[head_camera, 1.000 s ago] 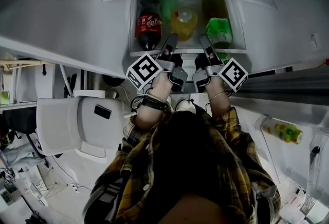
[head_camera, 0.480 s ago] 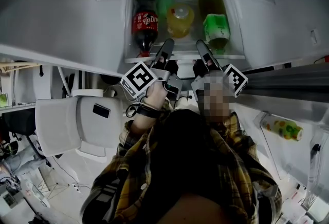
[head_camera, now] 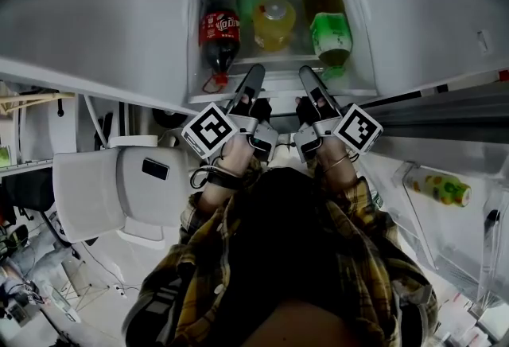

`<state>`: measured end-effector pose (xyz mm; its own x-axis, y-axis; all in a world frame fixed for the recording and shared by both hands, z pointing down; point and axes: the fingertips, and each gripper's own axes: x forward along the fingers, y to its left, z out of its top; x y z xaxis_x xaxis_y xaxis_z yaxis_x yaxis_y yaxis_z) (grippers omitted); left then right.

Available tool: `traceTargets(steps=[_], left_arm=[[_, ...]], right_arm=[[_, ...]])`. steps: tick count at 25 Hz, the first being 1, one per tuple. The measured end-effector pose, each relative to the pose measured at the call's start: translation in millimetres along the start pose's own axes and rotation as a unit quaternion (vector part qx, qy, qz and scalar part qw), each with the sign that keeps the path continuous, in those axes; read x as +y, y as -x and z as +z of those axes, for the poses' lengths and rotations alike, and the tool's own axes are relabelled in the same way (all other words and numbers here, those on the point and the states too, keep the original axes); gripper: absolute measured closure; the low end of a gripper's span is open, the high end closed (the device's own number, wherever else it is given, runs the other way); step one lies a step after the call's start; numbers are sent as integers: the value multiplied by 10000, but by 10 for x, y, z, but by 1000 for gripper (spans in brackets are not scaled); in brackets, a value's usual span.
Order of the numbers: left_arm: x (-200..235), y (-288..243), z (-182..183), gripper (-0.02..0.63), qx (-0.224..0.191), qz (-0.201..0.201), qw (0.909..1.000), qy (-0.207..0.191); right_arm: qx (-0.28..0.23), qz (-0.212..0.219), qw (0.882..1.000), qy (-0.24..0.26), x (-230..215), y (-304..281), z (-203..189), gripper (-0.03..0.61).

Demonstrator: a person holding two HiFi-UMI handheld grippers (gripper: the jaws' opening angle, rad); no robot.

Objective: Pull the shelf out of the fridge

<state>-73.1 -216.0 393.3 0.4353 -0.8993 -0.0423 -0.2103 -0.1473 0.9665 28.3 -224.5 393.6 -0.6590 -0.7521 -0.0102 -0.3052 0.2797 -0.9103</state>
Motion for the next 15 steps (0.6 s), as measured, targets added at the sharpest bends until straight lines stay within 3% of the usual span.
traceTargets(steps=[7,15], left_arm=[[-63,122,-103,574,-22,-83,9997,218],[-62,324,-200,574,0,-88,9999,123]], right_arm=[[-32,37,10000,3,55,139,-48,512],[-107,136,9998,-79,122,319,-148,512]])
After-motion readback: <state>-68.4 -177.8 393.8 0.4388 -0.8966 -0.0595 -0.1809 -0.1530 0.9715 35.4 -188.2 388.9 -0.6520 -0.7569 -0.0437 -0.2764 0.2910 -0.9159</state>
